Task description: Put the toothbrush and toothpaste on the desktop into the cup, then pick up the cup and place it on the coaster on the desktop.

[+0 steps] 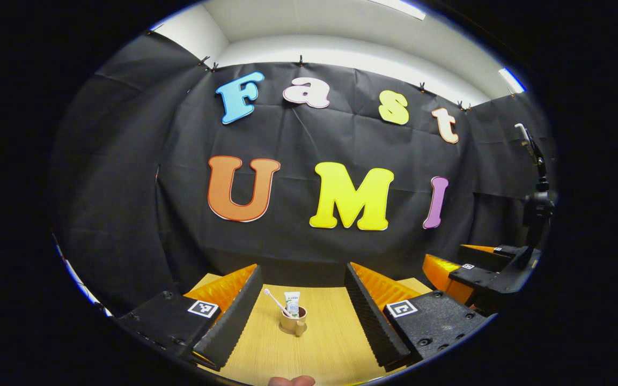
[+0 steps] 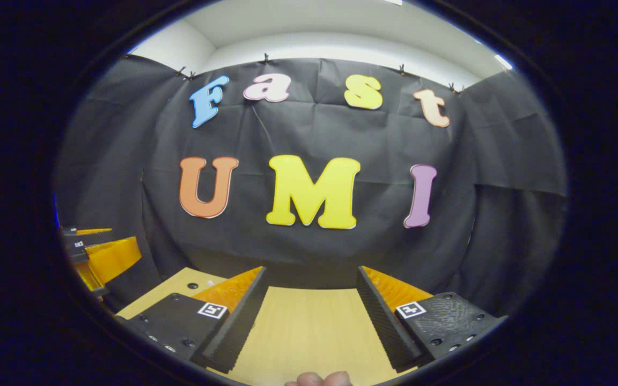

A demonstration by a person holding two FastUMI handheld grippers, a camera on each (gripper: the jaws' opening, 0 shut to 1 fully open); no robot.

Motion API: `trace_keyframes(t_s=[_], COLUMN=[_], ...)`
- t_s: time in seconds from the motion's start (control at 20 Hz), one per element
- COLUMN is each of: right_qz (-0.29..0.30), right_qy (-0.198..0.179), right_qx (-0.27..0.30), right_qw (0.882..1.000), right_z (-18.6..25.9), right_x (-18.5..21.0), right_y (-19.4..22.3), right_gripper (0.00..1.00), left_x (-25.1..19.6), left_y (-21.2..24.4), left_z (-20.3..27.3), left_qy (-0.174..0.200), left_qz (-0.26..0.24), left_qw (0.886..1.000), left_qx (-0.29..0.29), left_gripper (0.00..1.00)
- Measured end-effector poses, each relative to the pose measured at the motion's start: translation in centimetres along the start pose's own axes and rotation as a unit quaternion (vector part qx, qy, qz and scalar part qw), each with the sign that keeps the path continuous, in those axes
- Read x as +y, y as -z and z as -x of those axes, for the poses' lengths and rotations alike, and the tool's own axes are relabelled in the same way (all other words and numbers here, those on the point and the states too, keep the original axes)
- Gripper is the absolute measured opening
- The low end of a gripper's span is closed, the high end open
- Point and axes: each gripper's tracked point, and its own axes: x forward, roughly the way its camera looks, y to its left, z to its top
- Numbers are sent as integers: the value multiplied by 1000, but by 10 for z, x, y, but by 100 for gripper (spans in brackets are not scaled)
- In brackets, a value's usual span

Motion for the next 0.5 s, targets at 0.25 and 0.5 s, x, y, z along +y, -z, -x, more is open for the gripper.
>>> trace_keyframes(t_s=[0.25, 0.5], right_qz=[-10, -6], right_qy=[12, 6], right_qx=[-38, -48], right_qw=[999, 999], right_z=[23, 10], right_x=[-10, -4], right_y=[-12, -18], right_gripper=[97, 98], left_x=[-7, -4], left_y=[4, 1], left_z=[0, -6], left_qy=[5, -4], left_qz=[3, -6], left_qw=[1000, 1000], left_qx=[6, -1], left_gripper=[98, 98])
